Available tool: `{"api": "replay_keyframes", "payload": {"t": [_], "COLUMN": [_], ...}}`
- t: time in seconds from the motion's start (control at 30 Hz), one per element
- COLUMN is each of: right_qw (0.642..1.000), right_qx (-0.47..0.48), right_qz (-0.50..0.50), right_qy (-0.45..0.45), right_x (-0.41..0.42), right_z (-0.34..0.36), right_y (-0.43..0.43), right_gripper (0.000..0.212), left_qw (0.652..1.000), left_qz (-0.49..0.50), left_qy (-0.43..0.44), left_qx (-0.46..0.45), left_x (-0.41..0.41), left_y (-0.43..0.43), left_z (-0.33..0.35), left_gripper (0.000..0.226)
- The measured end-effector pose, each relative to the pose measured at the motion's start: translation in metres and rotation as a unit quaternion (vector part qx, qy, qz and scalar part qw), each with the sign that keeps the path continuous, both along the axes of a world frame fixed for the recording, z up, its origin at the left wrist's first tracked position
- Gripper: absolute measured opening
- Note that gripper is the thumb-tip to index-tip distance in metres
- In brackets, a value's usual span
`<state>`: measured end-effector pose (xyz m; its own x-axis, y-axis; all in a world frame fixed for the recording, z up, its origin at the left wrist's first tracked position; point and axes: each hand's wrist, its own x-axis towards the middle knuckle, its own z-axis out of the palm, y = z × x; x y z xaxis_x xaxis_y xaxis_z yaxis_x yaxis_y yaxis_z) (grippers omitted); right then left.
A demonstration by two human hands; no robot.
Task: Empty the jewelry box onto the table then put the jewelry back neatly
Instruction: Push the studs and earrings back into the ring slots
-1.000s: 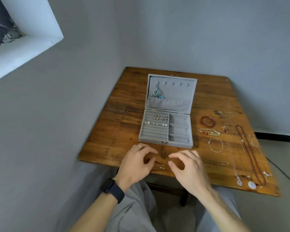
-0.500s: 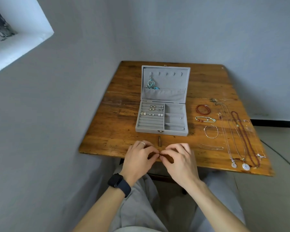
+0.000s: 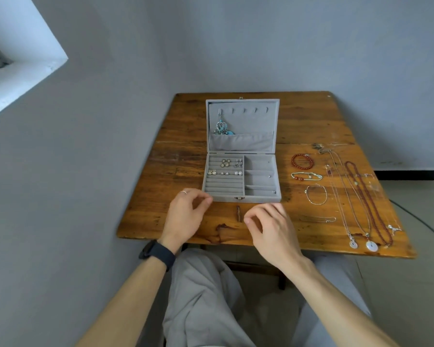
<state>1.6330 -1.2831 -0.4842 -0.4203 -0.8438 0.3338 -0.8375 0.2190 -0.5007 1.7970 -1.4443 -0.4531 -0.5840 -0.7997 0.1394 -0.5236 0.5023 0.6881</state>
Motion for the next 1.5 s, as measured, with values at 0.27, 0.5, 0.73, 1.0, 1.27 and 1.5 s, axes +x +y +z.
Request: {"api": "replay_keyframes", "payload": {"t": [0.27,0.5,0.73,1.0,1.27,1.5], "right_qw": [0.998,0.996,0.997,0.998,0.998,0.997], "right_qx": [-0.003,-0.004,-0.020,-0.027,-0.031,-0.010], "right_qz": [0.003,-0.006,-0.012,-0.009,-0.013,-0.010], "right_qy": [-0.060,-0.088,-0.072,-0.058,-0.056,-0.078], "right_x": [-0.028,-0.033,-0.034,-0.033,-0.033,-0.034], "right_z": [0.012,0.004,-0.001,-0.006,-0.006,-0.001], "right_y": [-0.030,-0.033,-0.033,-0.033,-0.033,-0.035], "right_gripper": [0.005,0.007,0.007,0.006,0.004,0.003], "left_qw": [0.995,0.975,0.975,0.963,0.981,0.979], "left_qz": [0.018,-0.027,-0.013,-0.027,0.024,0.095], "left_qy": [-0.086,-0.220,-0.218,-0.267,-0.191,-0.057], "left_qx": [0.056,0.002,0.034,-0.029,0.008,0.172], "left_x": [-0.025,-0.045,-0.055,-0.059,-0.057,-0.061], "left_y": [-0.055,-0.070,-0.076,-0.072,-0.064,-0.071], "left_z": [0.009,0.022,0.022,0.027,0.015,0.007], "left_gripper": [0.015,0.013,0.007,0.008,0.005,0.029]}}
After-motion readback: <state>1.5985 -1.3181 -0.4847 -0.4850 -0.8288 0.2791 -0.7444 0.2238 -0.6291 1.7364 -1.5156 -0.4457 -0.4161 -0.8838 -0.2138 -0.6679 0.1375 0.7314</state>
